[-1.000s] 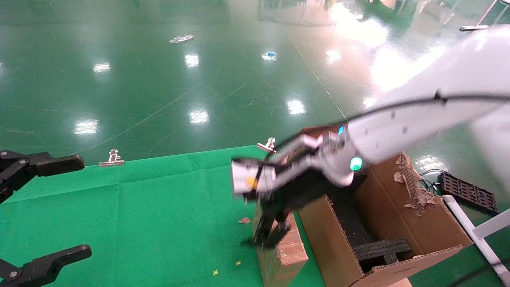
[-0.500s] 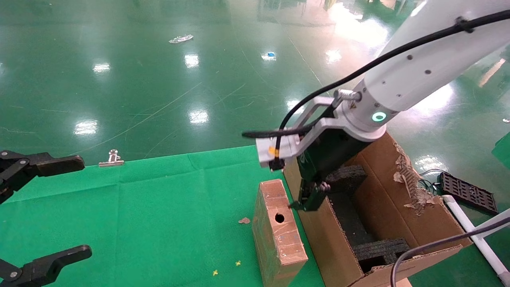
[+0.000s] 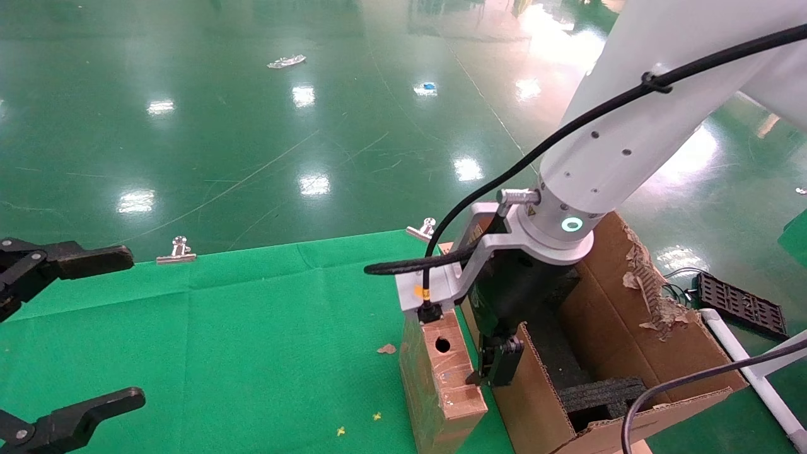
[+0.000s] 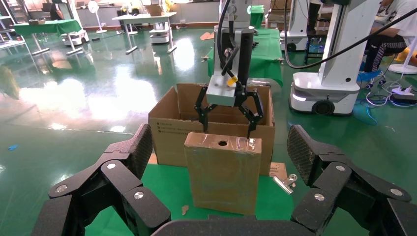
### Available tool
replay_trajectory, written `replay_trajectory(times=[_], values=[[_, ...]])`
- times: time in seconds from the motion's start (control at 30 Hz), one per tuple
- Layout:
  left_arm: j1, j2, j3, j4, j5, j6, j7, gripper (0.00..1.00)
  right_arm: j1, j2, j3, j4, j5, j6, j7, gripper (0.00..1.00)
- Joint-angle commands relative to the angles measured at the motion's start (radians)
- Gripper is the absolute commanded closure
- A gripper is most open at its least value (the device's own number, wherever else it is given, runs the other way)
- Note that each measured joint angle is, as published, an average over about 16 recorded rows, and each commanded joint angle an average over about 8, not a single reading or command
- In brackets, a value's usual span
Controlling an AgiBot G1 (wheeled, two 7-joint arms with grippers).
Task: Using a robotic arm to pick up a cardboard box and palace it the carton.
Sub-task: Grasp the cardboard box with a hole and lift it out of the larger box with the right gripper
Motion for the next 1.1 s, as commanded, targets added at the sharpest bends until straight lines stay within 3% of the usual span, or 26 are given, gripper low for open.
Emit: replay_trajectory(times=[0.03,0.17,0.43,0.53,0.97,1.03,1.1], values=[[0.000,0.000,0.000,0.000,0.000,0.000,0.000,0.00,0.004,-0.009,-0.023,0.000,0.014,0.001,-0.003,0.00],[0.000,0.000,0.000,0.000,0.000,0.000,0.000,0.00,0.024,0.003,-0.045,-0.005,0.016,0.020,0.093,0.00],[0.000,0.000,0.001,0.000,-0.001,0.000,0.000,0.00,0.027,0.063,-0.056,-0.062,0.081,0.060,0.501,0.00],[0.000,0.000,0.001,0.000,-0.001,-0.001,0.001,0.00,0.004,0.075,-0.053,-0.112,0.127,0.075,0.597,0.00],[0.000,-0.001,0.002,0.000,-0.001,-0.001,0.001,0.00,-0.089,0.013,-0.075,-0.253,0.159,0.112,0.668,0.00],[0.000,-0.001,0.002,0.000,-0.002,-0.001,0.001,0.00,-0.098,0.001,-0.081,-0.258,0.149,0.116,0.670,0.15],[-0.001,-0.001,0.002,0.000,-0.002,-0.001,0.001,0.03,-0.102,-0.008,-0.088,-0.258,0.137,0.117,0.673,0.39]])
